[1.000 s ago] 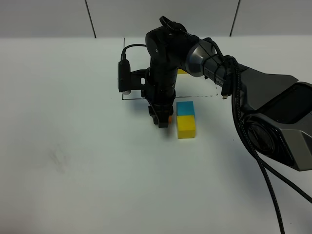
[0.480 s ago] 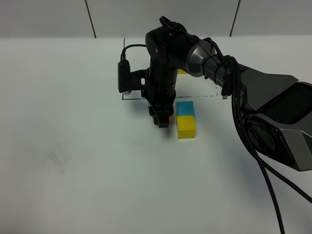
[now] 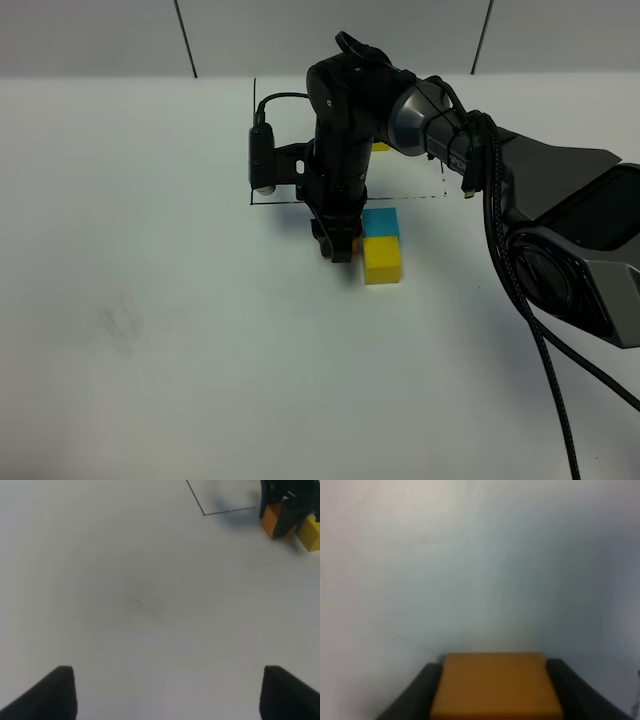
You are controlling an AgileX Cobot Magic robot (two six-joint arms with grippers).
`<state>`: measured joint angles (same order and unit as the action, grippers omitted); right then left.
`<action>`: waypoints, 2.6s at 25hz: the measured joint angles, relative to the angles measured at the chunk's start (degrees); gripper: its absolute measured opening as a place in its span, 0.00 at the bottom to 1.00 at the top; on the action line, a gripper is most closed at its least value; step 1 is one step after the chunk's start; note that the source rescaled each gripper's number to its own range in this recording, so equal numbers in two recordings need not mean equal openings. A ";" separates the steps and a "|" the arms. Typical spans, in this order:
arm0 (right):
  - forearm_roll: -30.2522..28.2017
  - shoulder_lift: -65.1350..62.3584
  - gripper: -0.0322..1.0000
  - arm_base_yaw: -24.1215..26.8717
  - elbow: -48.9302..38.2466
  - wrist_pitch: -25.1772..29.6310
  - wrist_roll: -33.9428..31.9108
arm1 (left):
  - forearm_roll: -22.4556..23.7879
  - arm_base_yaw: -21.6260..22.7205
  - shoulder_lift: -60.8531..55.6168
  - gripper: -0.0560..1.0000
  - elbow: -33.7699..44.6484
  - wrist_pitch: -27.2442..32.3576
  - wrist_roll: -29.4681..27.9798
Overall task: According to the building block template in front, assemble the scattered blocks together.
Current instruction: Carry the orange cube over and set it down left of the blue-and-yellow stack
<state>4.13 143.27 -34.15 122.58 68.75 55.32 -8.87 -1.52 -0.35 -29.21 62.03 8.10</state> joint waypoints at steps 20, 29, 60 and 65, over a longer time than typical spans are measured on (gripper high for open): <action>-0.16 -0.17 0.29 0.00 -0.45 -0.07 -0.06 | 0.00 0.00 0.00 0.65 0.00 0.00 -0.06; -0.41 -0.29 0.29 0.00 -0.67 -0.02 -0.28 | 0.00 0.00 0.00 0.65 0.00 0.00 -0.06; -1.89 -0.40 0.29 0.00 -0.88 0.33 -0.67 | 0.00 0.00 0.00 0.65 0.00 0.00 -0.06; -1.89 -0.40 0.29 0.00 -0.88 0.33 -0.67 | 0.00 0.00 0.00 0.65 0.00 0.00 -0.06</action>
<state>2.24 142.87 -34.15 121.70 69.08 54.64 -8.87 -1.52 -0.35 -29.21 62.03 8.05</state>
